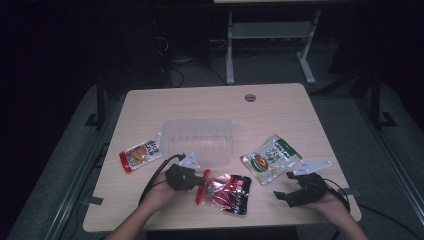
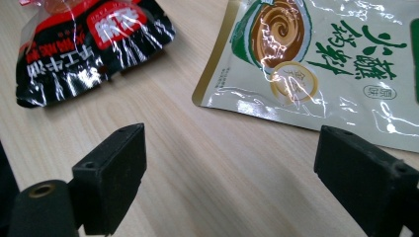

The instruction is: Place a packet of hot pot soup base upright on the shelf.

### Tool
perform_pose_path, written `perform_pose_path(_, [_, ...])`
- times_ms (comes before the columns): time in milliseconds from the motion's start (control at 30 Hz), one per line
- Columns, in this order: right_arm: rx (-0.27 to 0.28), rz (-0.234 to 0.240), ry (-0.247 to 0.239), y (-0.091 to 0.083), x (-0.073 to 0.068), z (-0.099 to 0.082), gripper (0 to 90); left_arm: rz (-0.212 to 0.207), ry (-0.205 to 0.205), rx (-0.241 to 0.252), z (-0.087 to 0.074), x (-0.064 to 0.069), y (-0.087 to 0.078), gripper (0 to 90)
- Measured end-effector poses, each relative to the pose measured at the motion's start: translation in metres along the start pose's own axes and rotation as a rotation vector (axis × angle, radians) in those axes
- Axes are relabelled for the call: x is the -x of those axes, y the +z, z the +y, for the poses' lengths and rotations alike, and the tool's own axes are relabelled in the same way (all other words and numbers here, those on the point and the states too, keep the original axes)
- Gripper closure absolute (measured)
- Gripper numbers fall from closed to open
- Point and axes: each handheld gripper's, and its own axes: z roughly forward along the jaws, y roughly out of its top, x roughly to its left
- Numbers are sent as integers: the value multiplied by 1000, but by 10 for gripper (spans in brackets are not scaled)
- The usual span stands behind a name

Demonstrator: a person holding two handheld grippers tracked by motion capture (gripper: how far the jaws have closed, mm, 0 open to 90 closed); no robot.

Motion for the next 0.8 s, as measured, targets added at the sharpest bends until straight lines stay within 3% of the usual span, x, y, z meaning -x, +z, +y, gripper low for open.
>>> perform_pose_path(167, [-8,7,25,-1,-4,3,100,-5,-20,-1,-1,-1,3,898])
perform_pose_path(233, [8,30,45,-1,-7,6,101,-6,-26,-1,-1,-1,4,899])
perform_pose_path(333, [24,50,52,-1,-11,8,112,-2,-4,-31,-1,-2,5,899])
perform_pose_path(633, [51,146,23,14,-33,30,123,-1,-24,-21,-1,-1,7,899])
perform_pose_path(800, [53,162,6,22,-41,39,123,-4,-30,-17,-2,-2,7,899])
